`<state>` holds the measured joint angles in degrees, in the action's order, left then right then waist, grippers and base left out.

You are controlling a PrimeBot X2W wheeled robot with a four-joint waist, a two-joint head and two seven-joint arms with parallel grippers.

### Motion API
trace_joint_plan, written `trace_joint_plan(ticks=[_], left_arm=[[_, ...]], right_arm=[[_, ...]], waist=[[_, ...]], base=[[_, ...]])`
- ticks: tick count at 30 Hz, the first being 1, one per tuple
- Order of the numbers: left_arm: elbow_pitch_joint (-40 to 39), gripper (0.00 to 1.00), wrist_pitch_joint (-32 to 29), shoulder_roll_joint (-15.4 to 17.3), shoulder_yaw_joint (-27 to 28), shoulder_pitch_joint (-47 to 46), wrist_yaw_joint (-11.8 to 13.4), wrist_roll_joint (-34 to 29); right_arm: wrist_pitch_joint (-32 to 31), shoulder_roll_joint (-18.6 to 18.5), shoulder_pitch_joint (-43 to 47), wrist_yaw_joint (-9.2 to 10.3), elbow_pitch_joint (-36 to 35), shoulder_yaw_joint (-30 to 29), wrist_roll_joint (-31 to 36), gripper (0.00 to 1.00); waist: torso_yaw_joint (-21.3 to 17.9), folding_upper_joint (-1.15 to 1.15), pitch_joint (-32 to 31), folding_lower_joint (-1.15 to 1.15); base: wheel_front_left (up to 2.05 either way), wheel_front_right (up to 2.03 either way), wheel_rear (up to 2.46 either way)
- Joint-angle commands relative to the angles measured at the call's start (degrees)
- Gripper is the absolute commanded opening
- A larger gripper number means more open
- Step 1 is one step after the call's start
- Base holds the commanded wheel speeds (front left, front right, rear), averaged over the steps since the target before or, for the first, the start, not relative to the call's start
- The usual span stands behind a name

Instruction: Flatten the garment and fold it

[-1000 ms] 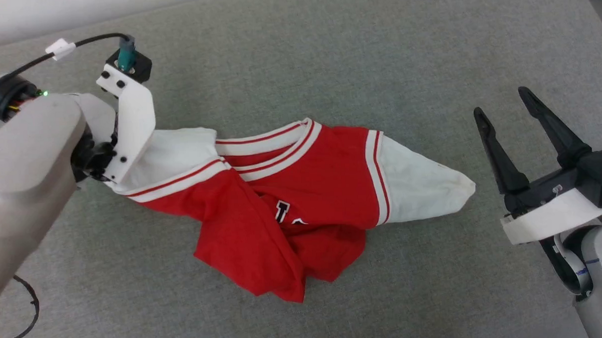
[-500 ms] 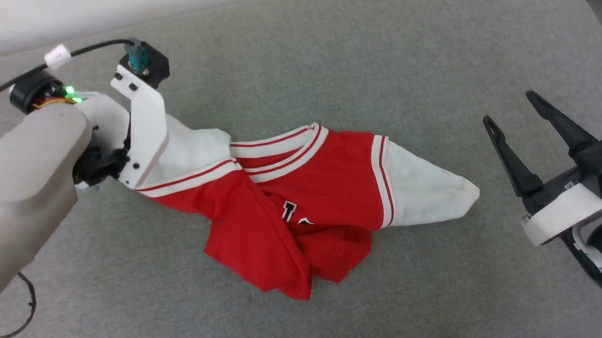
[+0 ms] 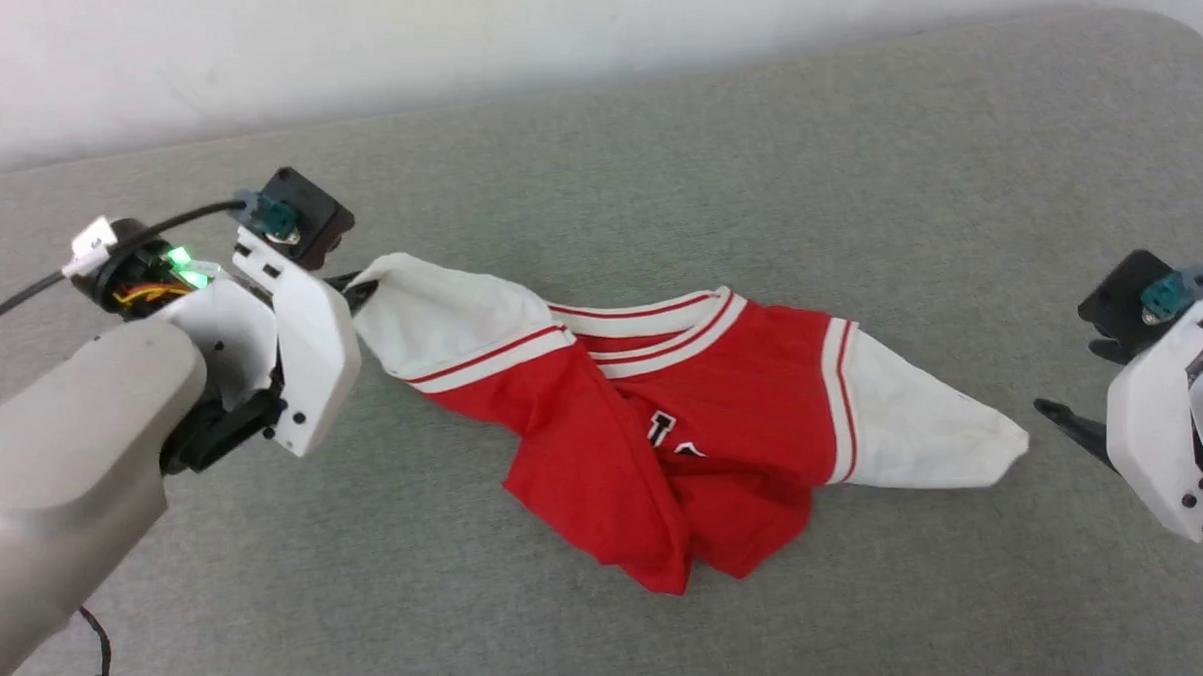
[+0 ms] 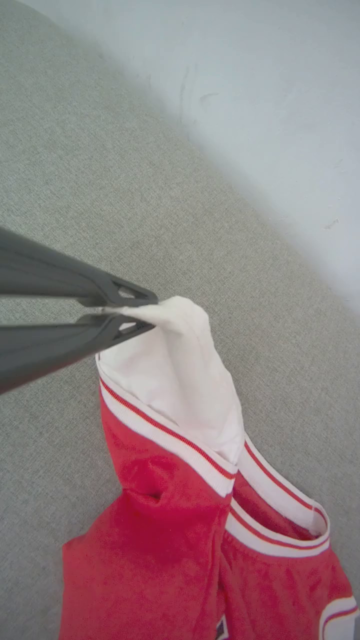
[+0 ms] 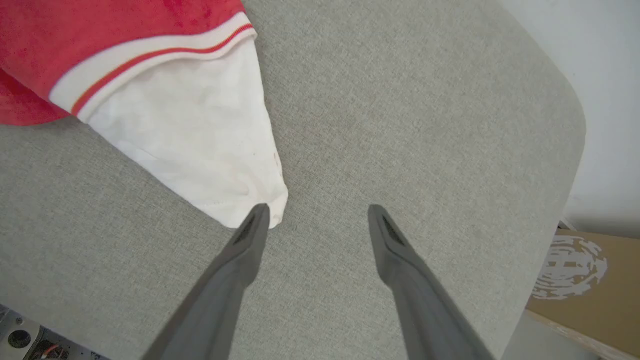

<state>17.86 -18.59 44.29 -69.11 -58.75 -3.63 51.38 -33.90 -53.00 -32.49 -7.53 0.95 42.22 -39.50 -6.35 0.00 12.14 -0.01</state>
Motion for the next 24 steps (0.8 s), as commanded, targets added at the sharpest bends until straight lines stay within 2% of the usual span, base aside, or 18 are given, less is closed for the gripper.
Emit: trace_joint_plan(ticks=[1, 4, 8, 15, 20, 21, 24], left_arm=[[-0.35, 0.0, 0.72, 0.01, 0.42, 0.62, 0.54, 0.41], [-0.88, 0.0, 2.15, -0.33, 0.78, 1.25, 1.31, 0.52], [-0.63, 0.0, 3.39, -0.92, 0.84, 1.17, 1.7, -0.05], [0.7, 0.0, 4.63, -2.34, 0.6, 0.74, 1.46, -0.74], [1.95, 0.0, 5.41, -2.72, 0.51, 0.72, 1.22, -0.87], [2.23, 0.0, 5.66, -2.74, 0.49, 0.86, 1.17, -0.86], [3.16, 0.0, 6.53, -2.66, 0.33, 1.68, 1.01, -0.76]], right_arm=[[-1.54, 0.07, -1.54, 0.04, 0.61, 0.85, -1.46, 1.0], [-6.21, 0.96, -4.52, 0.04, 4.14, 4.06, -5.45, 1.0], [-8.11, 4.11, -6.61, 0.04, 10.24, 7.39, -7.77, 1.0], [-4.16, 10.1, -5.89, 0.04, 20.76, 13.63, -9.23, 1.0], [-2.22, 11.65, -5.51, 0.04, 22.67, 18.95, -11.99, 1.0], [-1.2, 11.7, -5.81, 0.04, 22.9, 19.43, -12.43, 0.01], [2.95, 11.39, -7.24, 0.04, 23.23, 20.54, -12.89, 0.0]], waist=[[1.7, 0.0, -0.99, 0.01], [2.52, 0.0, -0.43, 0.01], [3.79, 0.0, 0.74, 0.01], [5.21, 0.0, 2.44, 0.01], [4.97, 0.0, 2.51, 0.01], [4.77, 0.0, 2.31, 0.01], [3.98, 0.0, 1.13, 0.01]], base=[[0.0, 0.0, 0.0], [0.0, 0.0, 0.0], [0.0, 0.0, 0.0], [0.0, 0.0, 0.0], [0.0, 0.0, 0.0], [0.0, 0.0, 0.0], [0.0, 0.0, 0.0]])
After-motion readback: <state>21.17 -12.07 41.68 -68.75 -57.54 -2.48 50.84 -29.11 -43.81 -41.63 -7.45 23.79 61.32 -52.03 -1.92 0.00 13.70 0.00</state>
